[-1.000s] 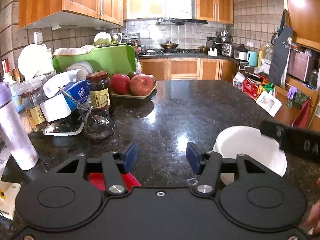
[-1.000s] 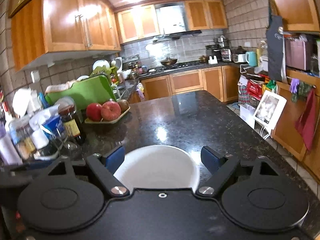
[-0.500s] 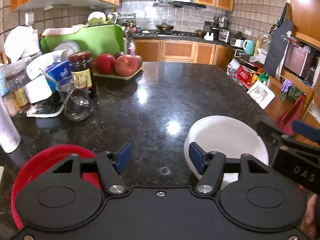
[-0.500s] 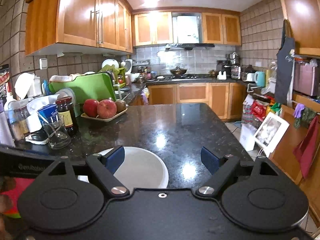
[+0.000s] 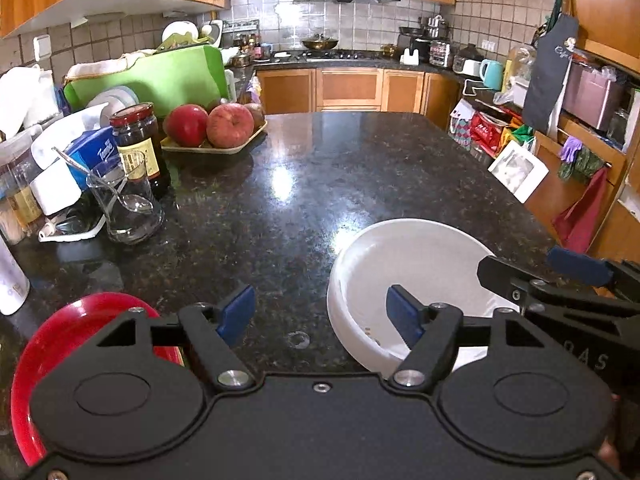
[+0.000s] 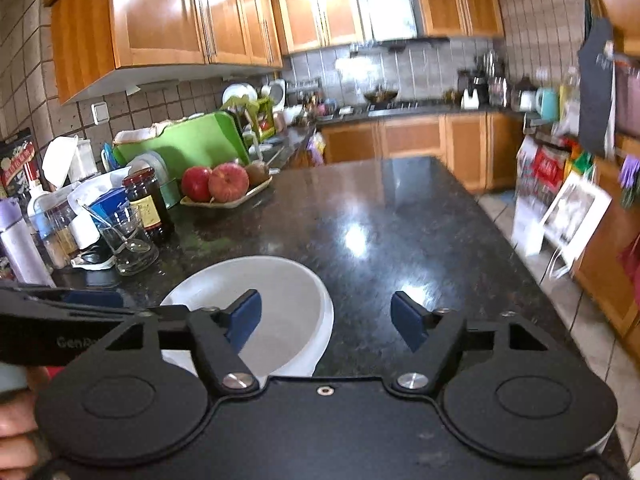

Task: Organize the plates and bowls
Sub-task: 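Carry the white bowl with the left gripper toward the red plate stack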

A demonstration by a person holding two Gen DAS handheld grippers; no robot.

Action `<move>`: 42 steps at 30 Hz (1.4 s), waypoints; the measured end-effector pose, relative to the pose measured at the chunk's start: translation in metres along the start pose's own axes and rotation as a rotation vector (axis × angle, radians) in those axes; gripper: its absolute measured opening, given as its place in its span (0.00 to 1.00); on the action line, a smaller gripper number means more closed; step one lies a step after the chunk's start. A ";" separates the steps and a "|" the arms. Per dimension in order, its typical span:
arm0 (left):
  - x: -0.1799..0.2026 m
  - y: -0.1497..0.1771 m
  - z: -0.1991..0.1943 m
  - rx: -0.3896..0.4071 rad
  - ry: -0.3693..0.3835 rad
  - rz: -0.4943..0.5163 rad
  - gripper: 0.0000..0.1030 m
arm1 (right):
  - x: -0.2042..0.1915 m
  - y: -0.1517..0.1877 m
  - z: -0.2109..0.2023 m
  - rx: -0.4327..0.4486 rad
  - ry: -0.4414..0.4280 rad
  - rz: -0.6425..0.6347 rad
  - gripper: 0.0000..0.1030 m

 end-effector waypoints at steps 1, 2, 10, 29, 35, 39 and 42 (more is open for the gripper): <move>0.000 0.001 0.001 -0.005 -0.006 -0.004 0.71 | -0.001 0.001 0.003 -0.015 -0.007 0.002 0.71; -0.001 0.001 0.003 -0.011 -0.010 -0.009 0.70 | -0.001 0.002 0.006 -0.029 -0.010 -0.001 0.70; 0.000 0.000 0.015 -0.058 -0.040 -0.048 0.66 | -0.007 0.006 0.020 -0.088 -0.035 -0.072 0.60; 0.010 0.002 0.026 -0.103 -0.100 -0.058 0.56 | -0.013 0.015 0.034 -0.170 -0.105 -0.126 0.31; 0.012 0.003 0.029 -0.112 -0.104 -0.060 0.51 | -0.013 0.015 0.033 -0.169 -0.124 -0.129 0.26; 0.013 0.005 0.030 -0.113 -0.100 -0.061 0.49 | -0.011 0.014 0.031 -0.166 -0.141 -0.130 0.25; 0.014 0.006 0.030 -0.107 -0.097 -0.061 0.49 | -0.011 0.014 0.030 -0.160 -0.146 -0.133 0.23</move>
Point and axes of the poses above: each gripper's, at about its wrist camera, not at the fingertips, and z roughly the way its jaws point, x to its right, y to its underside, the point moved 8 cm from there along z, roughly the way its jaws point, and after that the axes turned 10 degrees about y, right-handed, at the moved point
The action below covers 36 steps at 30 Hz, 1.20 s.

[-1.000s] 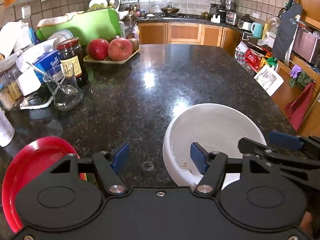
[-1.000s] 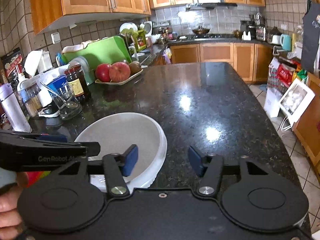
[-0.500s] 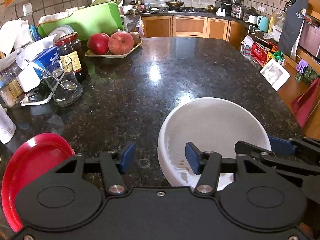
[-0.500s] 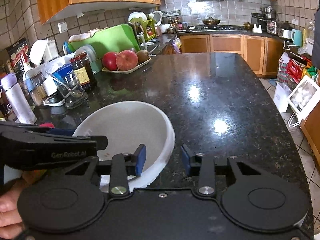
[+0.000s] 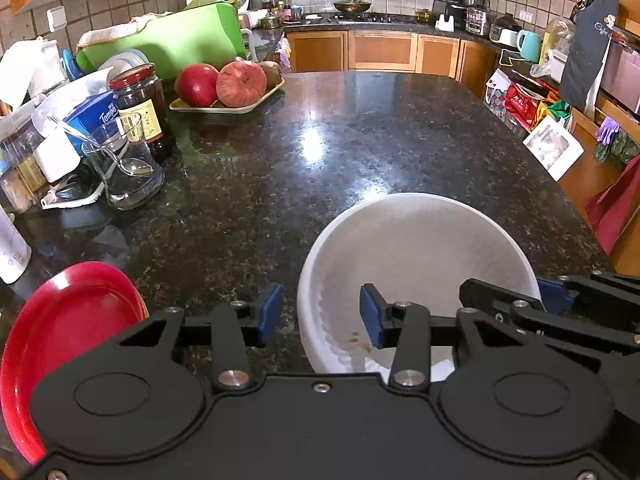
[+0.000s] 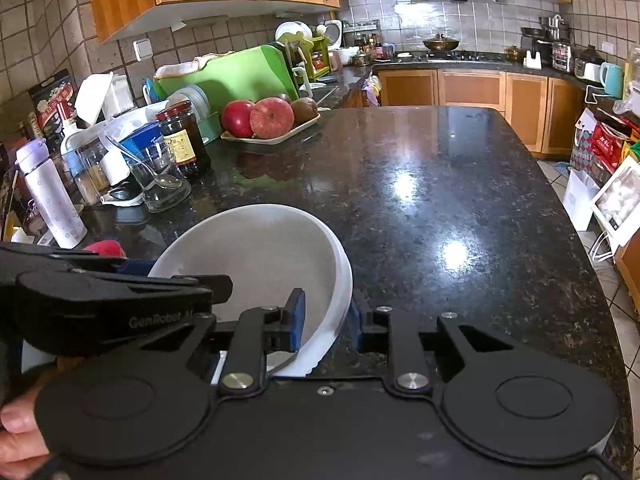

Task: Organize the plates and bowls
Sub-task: 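Carry the white bowl with the left gripper toward the red plate stack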

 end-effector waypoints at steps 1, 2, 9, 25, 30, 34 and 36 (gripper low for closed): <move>0.001 0.000 0.000 0.002 0.002 0.000 0.49 | 0.000 0.000 0.000 0.003 0.001 -0.002 0.21; 0.000 0.000 0.000 0.004 0.003 0.001 0.47 | -0.001 0.000 0.000 0.005 0.001 -0.002 0.20; -0.004 0.004 -0.001 -0.012 0.008 -0.017 0.39 | 0.003 -0.001 0.002 -0.008 -0.015 0.016 0.19; -0.005 0.011 -0.017 0.003 -0.006 0.048 0.45 | 0.007 -0.007 -0.003 -0.031 -0.004 0.035 0.30; -0.005 0.011 -0.016 -0.006 0.007 0.049 0.46 | 0.007 -0.002 -0.004 -0.068 0.001 0.029 0.31; -0.007 0.016 -0.017 -0.036 0.020 0.052 0.51 | 0.007 0.003 -0.006 -0.112 -0.012 0.044 0.31; -0.006 0.017 -0.019 -0.037 0.034 0.059 0.51 | 0.005 0.005 -0.007 -0.125 -0.018 0.047 0.31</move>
Point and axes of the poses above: each gripper's, at about its wrist camera, not at the fingertips, and z roughly the way its jaws point, x to its right, y to its underside, the point moved 8 cm from there along z, roughly the way its jaws point, and after that the axes turned 10 degrees about y, right-handed, at the moved point
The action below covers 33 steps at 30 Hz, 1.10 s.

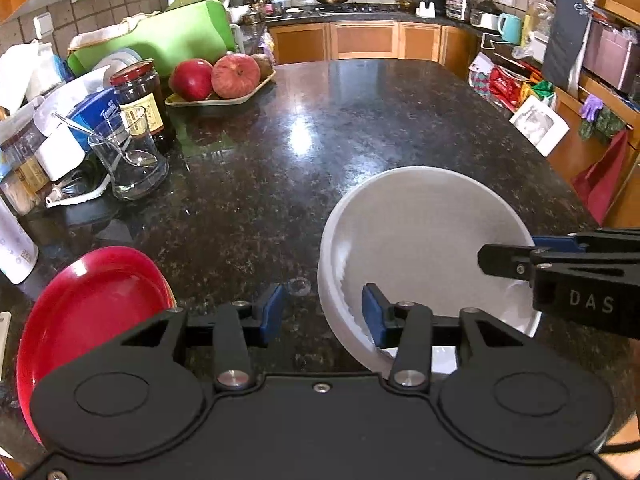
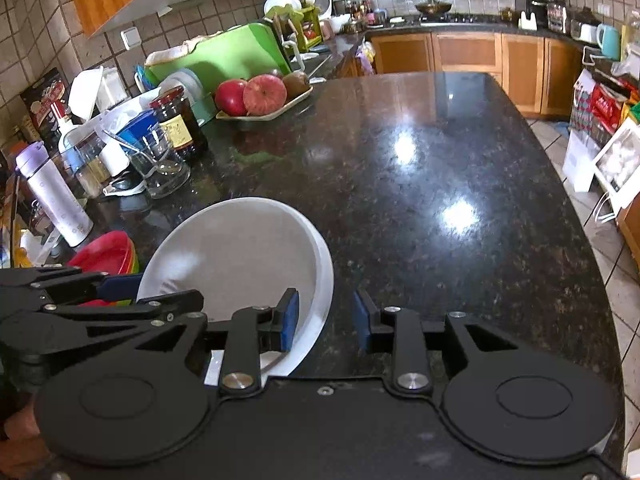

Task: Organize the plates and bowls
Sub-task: 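Carry the white bowl with the left gripper toward the red plate stack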

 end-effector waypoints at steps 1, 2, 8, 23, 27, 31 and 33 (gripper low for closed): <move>0.001 0.001 0.000 0.000 0.006 0.005 0.51 | -0.001 0.001 0.001 -0.006 0.003 -0.002 0.31; 0.002 0.001 0.000 -0.004 0.011 0.011 0.51 | -0.002 0.001 0.001 -0.013 0.005 -0.004 0.31; 0.005 -0.003 0.002 -0.011 0.034 0.034 0.51 | -0.005 0.002 0.004 -0.053 -0.007 0.009 0.30; 0.002 -0.009 0.009 -0.065 0.107 -0.028 0.27 | -0.005 -0.002 -0.005 -0.029 0.000 0.039 0.20; 0.004 -0.012 0.003 -0.047 0.094 -0.015 0.27 | -0.006 -0.005 -0.011 -0.004 -0.009 0.032 0.20; 0.008 -0.012 -0.002 -0.036 0.080 -0.013 0.27 | -0.004 -0.004 -0.016 0.005 -0.021 0.034 0.20; 0.010 -0.012 -0.004 -0.033 0.074 -0.013 0.27 | -0.003 -0.002 -0.019 0.008 -0.027 0.028 0.20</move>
Point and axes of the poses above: each gripper's, at about its wrist camera, not at the fingertips, and z roughly the way its jaws point, x to its right, y to its underside, the point moved 8 cm from there along z, roughly the way its jaws point, and after that the axes turned 10 degrees about y, right-handed, at the moved point
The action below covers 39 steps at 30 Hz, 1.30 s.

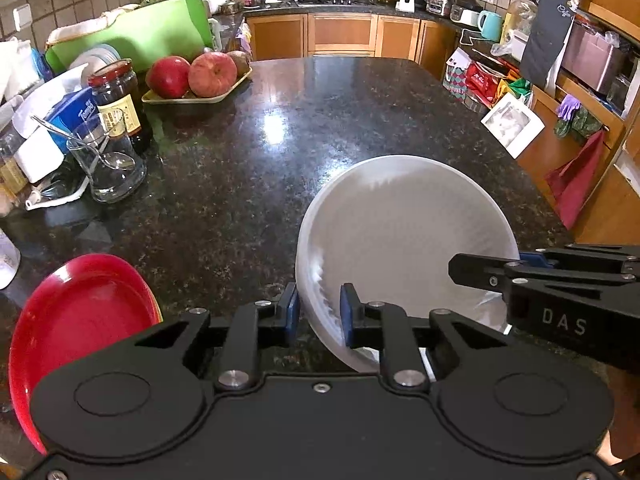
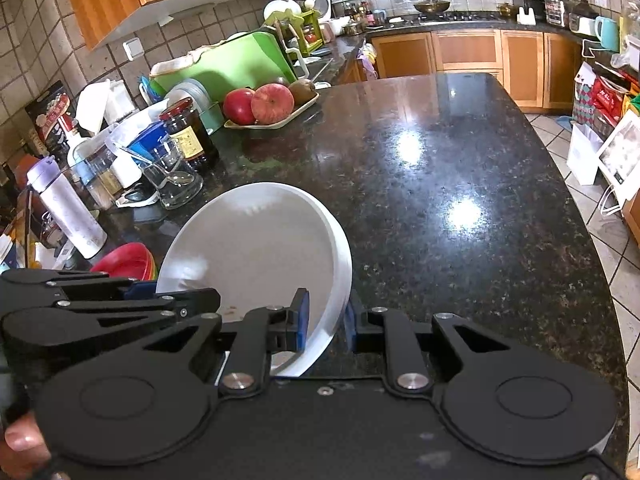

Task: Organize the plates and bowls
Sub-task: 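Carry the white bowl with the left gripper toward the red plate stack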

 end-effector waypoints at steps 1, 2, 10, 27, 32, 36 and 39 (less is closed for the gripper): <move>0.001 0.001 -0.001 0.002 -0.005 0.000 0.27 | 0.000 0.001 -0.001 0.003 -0.004 -0.005 0.20; 0.003 0.002 -0.003 0.004 -0.010 0.001 0.27 | 0.000 0.002 -0.002 0.005 -0.006 -0.009 0.20; 0.001 0.011 -0.017 0.014 -0.049 -0.044 0.27 | -0.011 0.004 -0.017 0.031 -0.074 -0.060 0.19; -0.075 0.035 -0.074 0.062 -0.166 -0.107 0.27 | -0.126 0.005 -0.021 0.058 -0.182 -0.147 0.19; -0.111 0.043 -0.091 0.056 -0.190 -0.107 0.27 | -0.172 0.010 -0.012 0.034 -0.194 -0.150 0.19; -0.138 0.052 -0.095 0.028 -0.197 -0.102 0.27 | -0.200 0.018 -0.002 -0.003 -0.184 -0.142 0.19; -0.153 0.057 -0.095 0.006 -0.179 -0.103 0.27 | -0.212 0.022 0.007 -0.025 -0.170 -0.128 0.19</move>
Point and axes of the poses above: each gripper's, at about its wrist camera, not at the fingertips, and z roughly the way its jaws point, x to its right, y to its underside, the point moved 8 cm from there along z, roughly the way its jaws point, and after that the axes turned 10 degrees about y, right-handed, at the moved point
